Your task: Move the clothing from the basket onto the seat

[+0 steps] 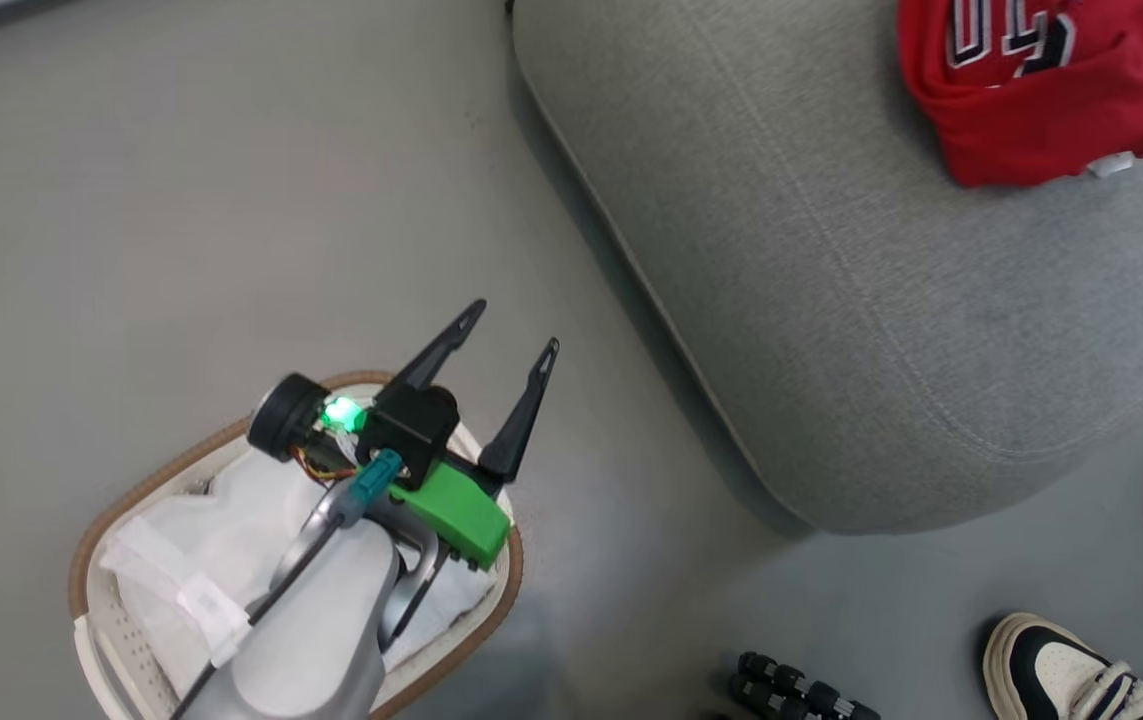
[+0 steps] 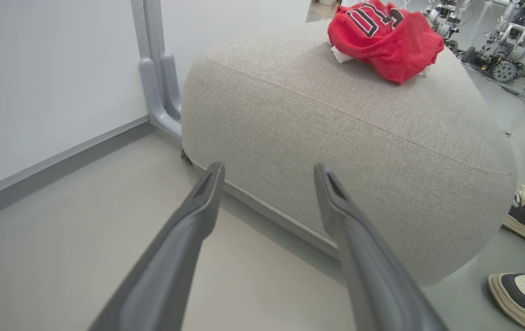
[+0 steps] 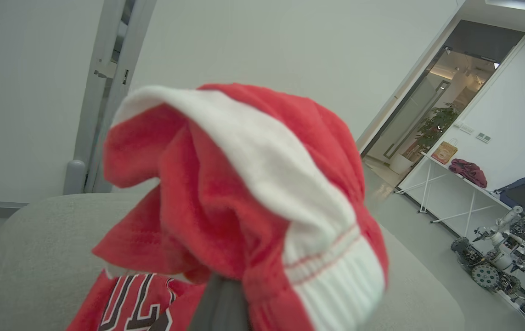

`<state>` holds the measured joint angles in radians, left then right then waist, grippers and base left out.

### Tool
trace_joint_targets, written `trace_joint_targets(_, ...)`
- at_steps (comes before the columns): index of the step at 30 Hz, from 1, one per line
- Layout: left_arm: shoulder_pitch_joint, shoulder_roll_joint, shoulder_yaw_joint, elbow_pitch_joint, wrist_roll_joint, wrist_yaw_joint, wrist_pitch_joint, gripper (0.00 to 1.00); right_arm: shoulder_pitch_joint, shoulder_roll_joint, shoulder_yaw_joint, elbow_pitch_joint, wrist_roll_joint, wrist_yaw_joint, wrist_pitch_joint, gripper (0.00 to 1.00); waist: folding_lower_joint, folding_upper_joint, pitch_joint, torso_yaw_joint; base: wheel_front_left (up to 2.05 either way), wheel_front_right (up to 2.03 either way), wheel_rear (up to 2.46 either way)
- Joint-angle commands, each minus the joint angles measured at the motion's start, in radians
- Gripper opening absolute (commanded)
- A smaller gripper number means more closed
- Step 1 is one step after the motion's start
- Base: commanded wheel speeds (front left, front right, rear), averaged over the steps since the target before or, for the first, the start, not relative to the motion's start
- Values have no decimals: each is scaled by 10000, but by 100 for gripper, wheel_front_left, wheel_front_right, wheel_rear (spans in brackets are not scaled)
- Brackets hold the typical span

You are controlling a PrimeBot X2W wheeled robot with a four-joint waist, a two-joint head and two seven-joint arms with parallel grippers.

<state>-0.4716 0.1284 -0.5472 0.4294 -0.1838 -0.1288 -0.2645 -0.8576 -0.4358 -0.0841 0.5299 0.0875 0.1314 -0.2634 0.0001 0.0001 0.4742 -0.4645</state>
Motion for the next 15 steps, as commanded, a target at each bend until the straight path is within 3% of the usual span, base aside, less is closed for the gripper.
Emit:
trace_joint_targets(1,-280,145,-1,-49,28,-26,4,100,-279,-46,-380,254,-8,-16,-17,0,-1,-1,846,588,0,0,0)
trace_joint_targets(6,-579,391,-297,-192,22,-29,6,100,-1068,-275,-1807,1073,-354,-15,-17,0,-1,-1,1620,953,0,0,0)
trace_joint_targets(15,-823,827,-647,-382,-93,-31,4,100,-2042,260,-4414,1901,-350,-15,-18,0,-1,-1,2510,1460,0,0,0)
